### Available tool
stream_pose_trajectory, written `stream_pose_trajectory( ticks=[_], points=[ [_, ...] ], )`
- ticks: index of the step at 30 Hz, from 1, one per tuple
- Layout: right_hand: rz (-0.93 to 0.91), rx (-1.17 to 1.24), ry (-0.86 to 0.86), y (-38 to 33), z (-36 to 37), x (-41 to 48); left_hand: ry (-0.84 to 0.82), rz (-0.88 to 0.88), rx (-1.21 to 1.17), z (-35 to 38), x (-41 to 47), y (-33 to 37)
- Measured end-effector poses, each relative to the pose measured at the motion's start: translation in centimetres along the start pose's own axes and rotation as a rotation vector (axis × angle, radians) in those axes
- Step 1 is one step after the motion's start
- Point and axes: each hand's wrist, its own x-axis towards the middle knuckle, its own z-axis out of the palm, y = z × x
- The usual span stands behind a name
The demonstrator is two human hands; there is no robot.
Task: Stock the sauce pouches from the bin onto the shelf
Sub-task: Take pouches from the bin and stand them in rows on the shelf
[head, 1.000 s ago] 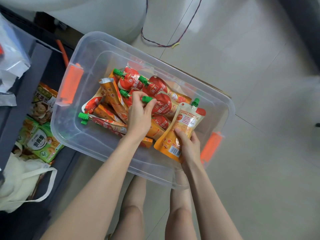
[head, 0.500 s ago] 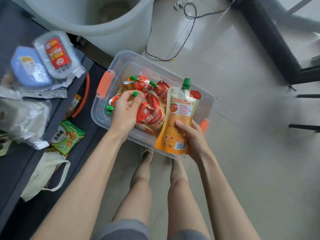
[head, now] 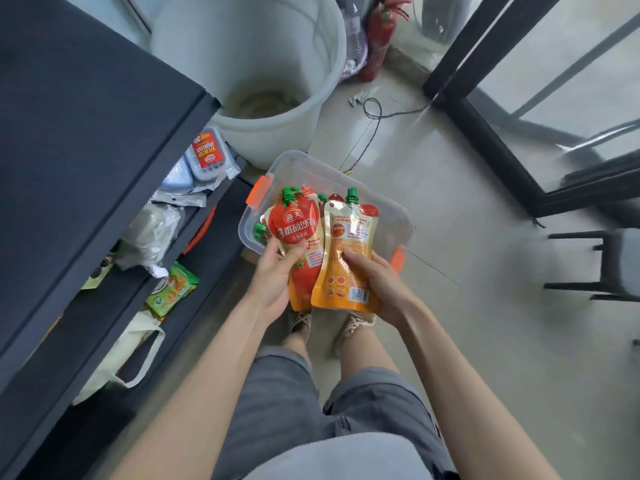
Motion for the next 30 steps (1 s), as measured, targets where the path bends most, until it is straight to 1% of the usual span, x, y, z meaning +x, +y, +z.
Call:
stream_pose_trajectory(
  ticks=[4,7,10,13,15,18,20,23,26,30],
  points=[
    [-0.039,-0.141,-0.032,-0.7,0.9,-2.7,0.061,0.233,0.353,-1.0,-3.8,1.4],
    [-0.124,-0.24,-0.048,-1.0,1.9,-4.8,0.144,0.318,0.414,-2.0,-7.6,2.6],
    [-0.196,-0.386,-0.111,-0.9,3.8,-7.2,0.136,0.388,0.394,-2.6,-11.7,2.5],
    [-0.145,-0.436,-0.216,0.3,5.8,-9.9,0.127,0.444,0.33,-2.2,-15.8,0.8],
    [-0.09,-0.409,-0.314,1.7,6.6,-11.7,0.168,0.475,0.259,-2.2,-18.6,-0.8],
    [-0.104,-0.39,-0.463,3.7,7.8,-14.4,0.249,0.521,0.177,-3.3,-22.6,-2.8],
    [-0.128,-0.428,-0.548,5.1,9.1,-15.8,0.299,0.548,0.135,-4.5,-25.1,-3.4],
    [-0.124,-0.518,-0.622,6.7,11.8,-17.4,0.348,0.59,0.073,-6.3,-28.5,-3.7],
    [-0.185,-0.649,-0.671,8.1,15.6,-18.4,0.412,0.638,0.024,-8.6,-32.4,-3.6],
    [-0.363,-0.8,-0.688,10.0,21.8,-19.9,0.589,0.74,-0.003,-12.8,-37.5,-2.8]
  ],
)
